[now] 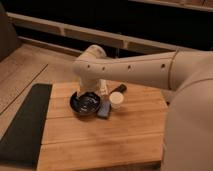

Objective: Push the eraser across the table

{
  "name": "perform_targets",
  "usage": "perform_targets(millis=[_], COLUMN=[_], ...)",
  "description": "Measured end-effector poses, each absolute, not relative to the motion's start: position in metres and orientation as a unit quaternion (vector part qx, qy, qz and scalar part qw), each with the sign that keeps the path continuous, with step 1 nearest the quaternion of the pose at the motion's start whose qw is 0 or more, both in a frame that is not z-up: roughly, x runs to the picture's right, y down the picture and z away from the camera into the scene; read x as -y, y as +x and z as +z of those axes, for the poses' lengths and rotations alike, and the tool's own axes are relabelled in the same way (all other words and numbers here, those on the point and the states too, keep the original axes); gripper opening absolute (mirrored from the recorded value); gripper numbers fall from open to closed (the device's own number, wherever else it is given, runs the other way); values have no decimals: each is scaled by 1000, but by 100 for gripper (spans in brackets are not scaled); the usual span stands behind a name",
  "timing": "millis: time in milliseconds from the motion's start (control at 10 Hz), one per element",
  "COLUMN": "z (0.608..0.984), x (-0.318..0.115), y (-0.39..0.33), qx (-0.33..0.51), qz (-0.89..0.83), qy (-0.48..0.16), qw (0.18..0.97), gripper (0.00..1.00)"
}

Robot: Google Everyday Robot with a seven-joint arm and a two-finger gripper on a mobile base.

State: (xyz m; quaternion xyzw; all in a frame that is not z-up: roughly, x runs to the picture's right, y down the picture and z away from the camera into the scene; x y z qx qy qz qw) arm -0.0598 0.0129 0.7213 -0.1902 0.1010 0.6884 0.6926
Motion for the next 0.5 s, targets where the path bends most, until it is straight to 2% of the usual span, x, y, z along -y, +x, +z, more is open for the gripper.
perform_targets(millis=[200, 300, 500], z=[721, 720, 721], x=[-10, -10, -10], y=[-56, -59, -56], qx=[-95, -94, -96], qz=[691, 690, 691], qy=[-187, -188, -187], qw=[691, 693, 692], gripper=[62, 56, 32])
